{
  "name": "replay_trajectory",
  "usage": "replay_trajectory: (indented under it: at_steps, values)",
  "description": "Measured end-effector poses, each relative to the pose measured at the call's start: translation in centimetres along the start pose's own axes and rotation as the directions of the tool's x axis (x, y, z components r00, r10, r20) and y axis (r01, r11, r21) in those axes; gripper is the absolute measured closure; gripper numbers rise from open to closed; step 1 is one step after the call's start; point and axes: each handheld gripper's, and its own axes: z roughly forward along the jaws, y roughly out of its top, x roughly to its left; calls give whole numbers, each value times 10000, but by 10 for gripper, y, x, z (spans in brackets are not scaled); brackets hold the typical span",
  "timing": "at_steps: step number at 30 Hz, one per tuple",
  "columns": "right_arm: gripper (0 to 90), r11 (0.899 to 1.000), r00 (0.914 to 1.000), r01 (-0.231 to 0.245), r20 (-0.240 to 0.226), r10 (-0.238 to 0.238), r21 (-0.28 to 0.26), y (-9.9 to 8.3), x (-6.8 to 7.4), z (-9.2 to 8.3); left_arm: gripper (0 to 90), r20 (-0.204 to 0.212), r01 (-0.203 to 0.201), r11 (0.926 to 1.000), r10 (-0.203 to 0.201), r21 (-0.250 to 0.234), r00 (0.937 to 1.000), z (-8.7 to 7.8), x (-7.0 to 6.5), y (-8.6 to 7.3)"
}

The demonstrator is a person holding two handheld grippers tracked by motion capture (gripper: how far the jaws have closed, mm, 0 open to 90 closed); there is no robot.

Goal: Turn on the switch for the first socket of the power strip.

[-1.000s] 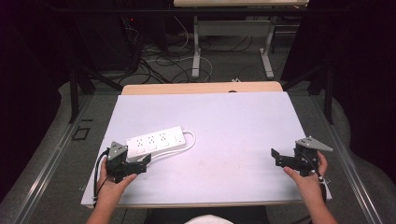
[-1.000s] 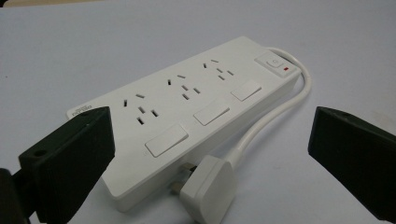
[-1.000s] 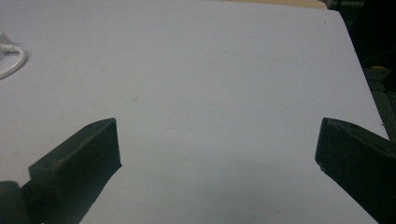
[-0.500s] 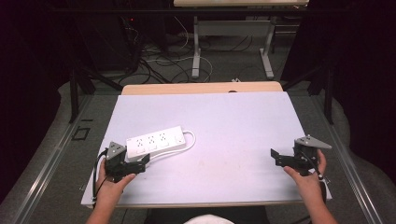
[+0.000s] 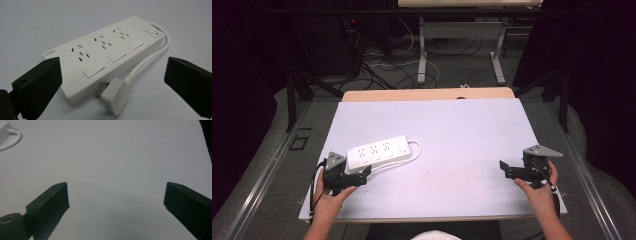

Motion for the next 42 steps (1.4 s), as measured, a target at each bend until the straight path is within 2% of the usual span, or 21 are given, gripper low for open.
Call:
replay_trajectory:
  at_steps: [5, 14, 24, 25, 31, 37, 38, 42]
  values:
    - [55, 10000, 10000, -72, 39, 72, 20, 0, 0, 0, 41, 81, 123, 9998, -125, 152, 9999, 0, -1, 1]
    - [62, 9999, 10000, -81, -11, 81, 67, -1, 0, 2, 145, -136, 53, 9991, -47, 426, 9999, -2, -2, 4]
    - [71, 9999, 10000, -25, -47, 26, 121, -1, 3, 5, 260, 355, 387, 9979, -406, 523, 9985, -5, -3, 10]
    - [71, 9999, 10000, -34, -52, 35, 129, -1, 3, 5, 274, 528, 493, 9974, -520, 520, 9973, -6, -4, 12]
    - [73, 9997, 9998, -174, -94, 176, 174, -2, 3, 7, 337, 449, 385, 9979, -408, 513, 9982, -10, -5, 20]
    - [73, 9998, 9999, -127, -91, 128, 150, -2, 3, 6, 349, 353, 341, 9984, -357, 451, 9987, -10, -5, 29]
    - [73, 9998, 9998, -166, -94, 168, 144, -2, 3, 6, 348, 349, 177, 9978, -199, 632, 9992, -11, -4, 31]
    - [73, 9997, 9997, -202, -127, 204, 149, -2, 3, 6, 348, 360, 335, 9978, -356, 578, 9987, -8, -6, 35]
